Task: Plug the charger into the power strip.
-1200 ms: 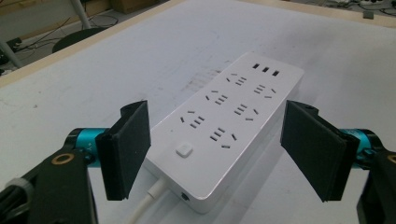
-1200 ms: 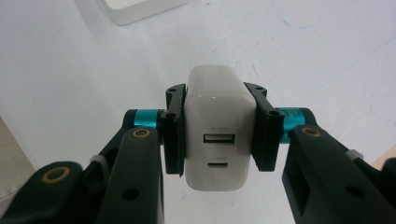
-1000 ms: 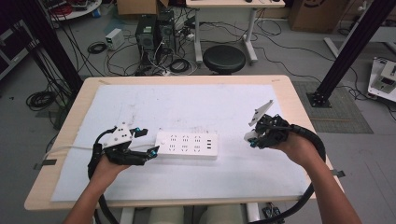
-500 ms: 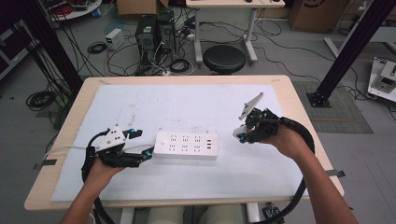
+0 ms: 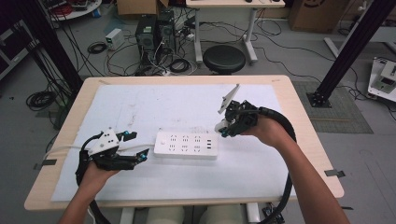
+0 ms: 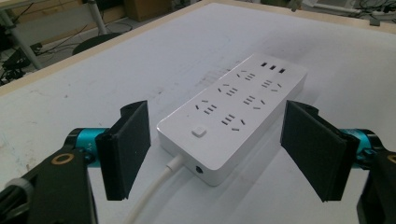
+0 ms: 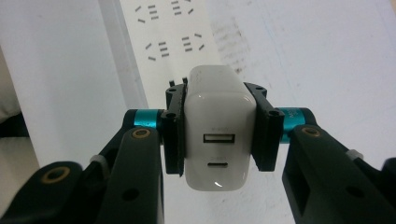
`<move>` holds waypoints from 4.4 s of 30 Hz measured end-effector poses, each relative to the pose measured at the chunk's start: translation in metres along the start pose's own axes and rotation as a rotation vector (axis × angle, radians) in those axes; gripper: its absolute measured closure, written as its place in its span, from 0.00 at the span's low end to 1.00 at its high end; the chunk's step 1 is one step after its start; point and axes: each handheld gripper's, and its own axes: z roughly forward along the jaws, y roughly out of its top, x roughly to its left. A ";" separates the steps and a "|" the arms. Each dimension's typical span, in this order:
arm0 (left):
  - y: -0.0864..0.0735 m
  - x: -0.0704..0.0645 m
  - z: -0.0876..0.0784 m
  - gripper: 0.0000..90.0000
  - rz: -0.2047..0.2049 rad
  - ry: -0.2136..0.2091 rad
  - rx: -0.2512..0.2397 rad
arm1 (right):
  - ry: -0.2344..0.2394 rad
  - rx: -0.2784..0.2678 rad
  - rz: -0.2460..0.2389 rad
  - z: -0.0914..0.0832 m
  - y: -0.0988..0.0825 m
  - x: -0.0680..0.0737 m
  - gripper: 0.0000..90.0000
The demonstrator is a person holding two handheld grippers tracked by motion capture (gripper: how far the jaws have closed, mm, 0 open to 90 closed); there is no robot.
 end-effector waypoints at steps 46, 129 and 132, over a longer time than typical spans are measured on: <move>-0.021 0.008 -0.001 0.27 -0.043 0.009 -0.011 | 0.113 0.123 -0.141 0.078 0.053 -0.003 0.70; -0.035 0.011 0.002 0.27 -0.077 0.002 -0.026 | 0.101 0.252 -0.215 0.114 0.079 0.012 0.70; -0.035 0.010 0.002 0.27 -0.072 0.001 -0.025 | 0.097 0.231 -0.216 0.113 0.077 0.013 0.70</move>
